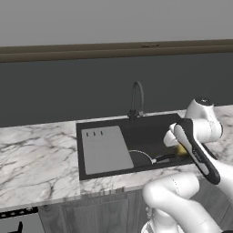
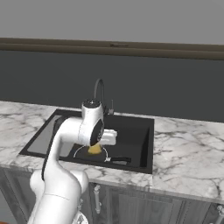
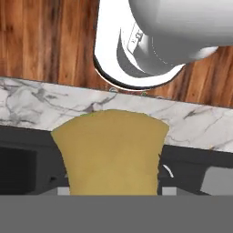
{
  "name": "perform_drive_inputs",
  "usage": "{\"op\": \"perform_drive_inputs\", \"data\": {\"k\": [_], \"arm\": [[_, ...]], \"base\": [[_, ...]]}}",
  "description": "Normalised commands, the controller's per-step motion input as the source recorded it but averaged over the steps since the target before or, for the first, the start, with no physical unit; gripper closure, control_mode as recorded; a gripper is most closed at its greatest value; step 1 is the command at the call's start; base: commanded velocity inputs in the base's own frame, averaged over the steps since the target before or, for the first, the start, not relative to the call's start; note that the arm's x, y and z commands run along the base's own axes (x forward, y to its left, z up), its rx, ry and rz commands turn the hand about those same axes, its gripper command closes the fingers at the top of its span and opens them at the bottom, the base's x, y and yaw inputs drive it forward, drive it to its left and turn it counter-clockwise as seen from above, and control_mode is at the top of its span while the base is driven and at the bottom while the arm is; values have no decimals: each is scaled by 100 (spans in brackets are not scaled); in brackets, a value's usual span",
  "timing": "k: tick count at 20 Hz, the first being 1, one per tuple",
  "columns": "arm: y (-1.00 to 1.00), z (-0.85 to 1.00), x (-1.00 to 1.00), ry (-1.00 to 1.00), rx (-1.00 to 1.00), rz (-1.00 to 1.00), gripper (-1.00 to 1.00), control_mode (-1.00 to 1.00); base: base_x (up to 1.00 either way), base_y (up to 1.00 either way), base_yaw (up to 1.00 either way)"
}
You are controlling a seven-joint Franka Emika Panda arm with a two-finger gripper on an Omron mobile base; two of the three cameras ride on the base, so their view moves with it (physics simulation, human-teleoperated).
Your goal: Pick the pan and sponge and place them into the sink. Then turn on the water.
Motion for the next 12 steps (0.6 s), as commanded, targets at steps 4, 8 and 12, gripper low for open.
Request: {"op": "perform_drive_inputs", "data": {"k": [4,8,12], "arm": [[-77,-20,97,13,2,0,100,-100],[-24,-39,95,8,0,0,100,-100],[19,-52,93,3,-2,5,100,-100]], "base": [[0,0,0],[0,0,0],[0,0,0]]}}
